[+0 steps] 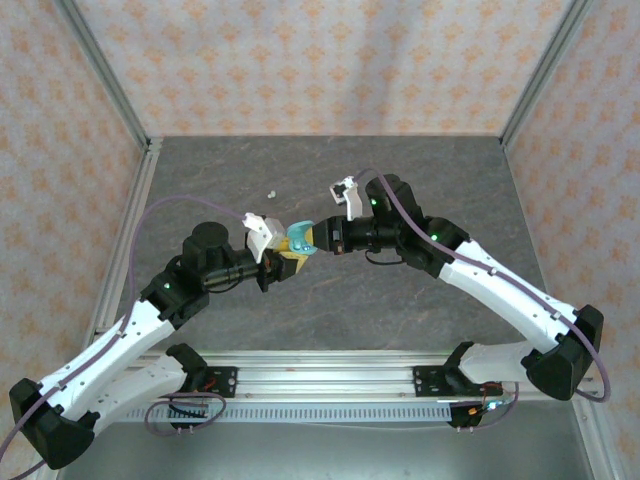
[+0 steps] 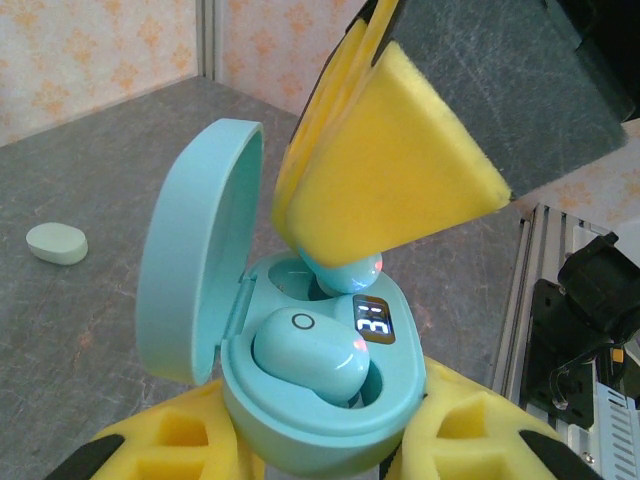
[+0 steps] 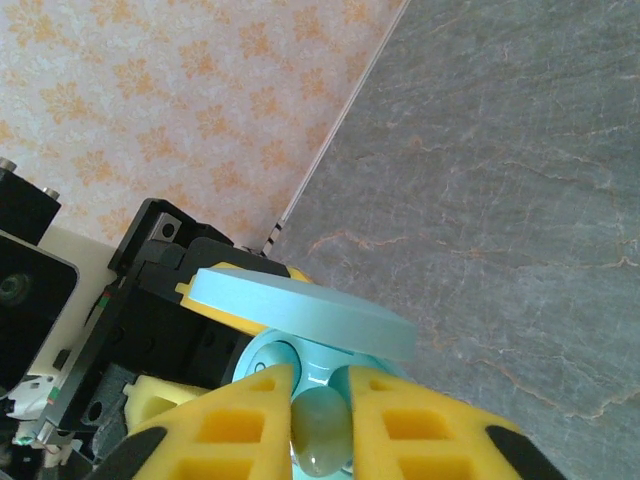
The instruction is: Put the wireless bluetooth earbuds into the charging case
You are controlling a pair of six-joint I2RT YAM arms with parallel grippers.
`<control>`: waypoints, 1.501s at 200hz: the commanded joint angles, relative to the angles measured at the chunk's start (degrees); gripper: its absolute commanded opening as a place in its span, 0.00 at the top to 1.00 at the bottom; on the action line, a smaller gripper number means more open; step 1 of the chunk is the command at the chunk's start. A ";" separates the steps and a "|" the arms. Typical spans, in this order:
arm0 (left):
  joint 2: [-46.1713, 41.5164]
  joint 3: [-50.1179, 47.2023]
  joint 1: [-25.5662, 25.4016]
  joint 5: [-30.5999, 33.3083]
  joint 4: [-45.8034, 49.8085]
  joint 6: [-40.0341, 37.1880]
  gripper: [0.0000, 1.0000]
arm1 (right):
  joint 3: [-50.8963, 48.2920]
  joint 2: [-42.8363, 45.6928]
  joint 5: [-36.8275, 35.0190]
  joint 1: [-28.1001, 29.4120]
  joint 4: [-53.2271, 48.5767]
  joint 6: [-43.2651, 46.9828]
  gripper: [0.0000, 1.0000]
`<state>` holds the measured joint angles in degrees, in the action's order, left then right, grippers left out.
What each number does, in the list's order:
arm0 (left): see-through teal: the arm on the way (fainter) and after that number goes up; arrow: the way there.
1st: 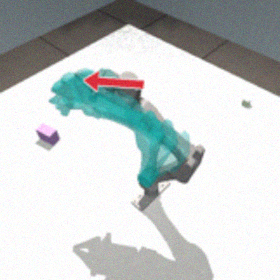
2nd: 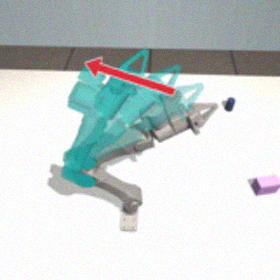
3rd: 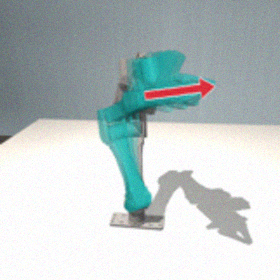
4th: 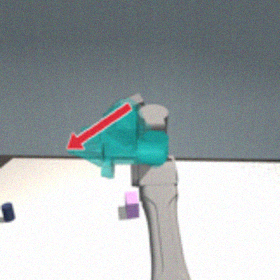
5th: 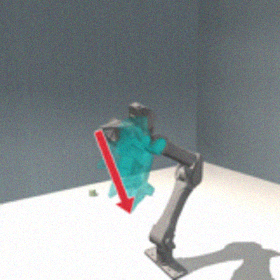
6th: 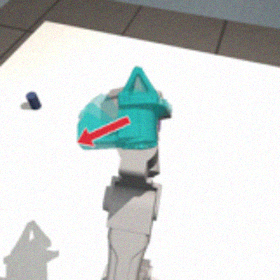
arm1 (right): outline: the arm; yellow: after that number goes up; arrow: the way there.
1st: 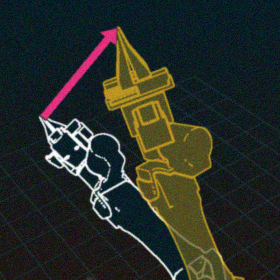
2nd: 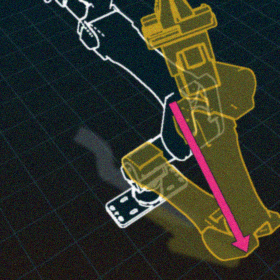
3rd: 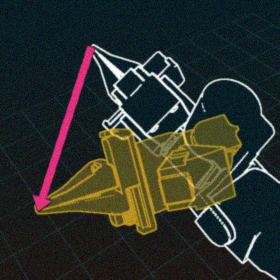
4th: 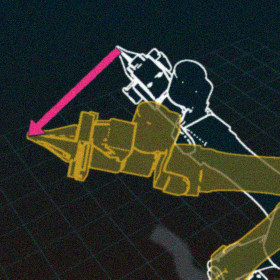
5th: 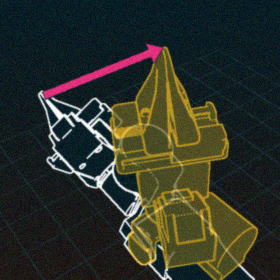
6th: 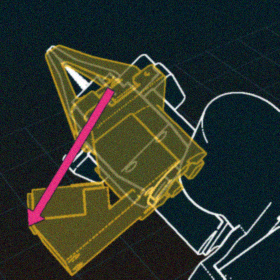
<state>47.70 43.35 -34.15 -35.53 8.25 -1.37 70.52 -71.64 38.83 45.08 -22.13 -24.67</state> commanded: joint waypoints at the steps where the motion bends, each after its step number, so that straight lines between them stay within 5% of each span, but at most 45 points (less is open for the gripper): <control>1: -1.47 1.68 -0.57 -0.34 -2.64 0.44 0.97 | 1.48 -0.04 -0.24 0.45 -0.60 0.45 0.77; 221: -3.23 0.35 -0.56 1.12 -2.84 0.44 0.97 | 4.46 7.29 -9.42 0.43 -2.74 0.68 0.56; 300: -3.23 1.02 -0.56 1.30 -3.83 -0.47 0.98 | 9.17 1.34 -14.10 -0.74 -3.09 -2.46 0.50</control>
<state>45.34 43.35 -34.15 -35.07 7.22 -1.41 76.88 -68.05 26.83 44.95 -25.30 -25.91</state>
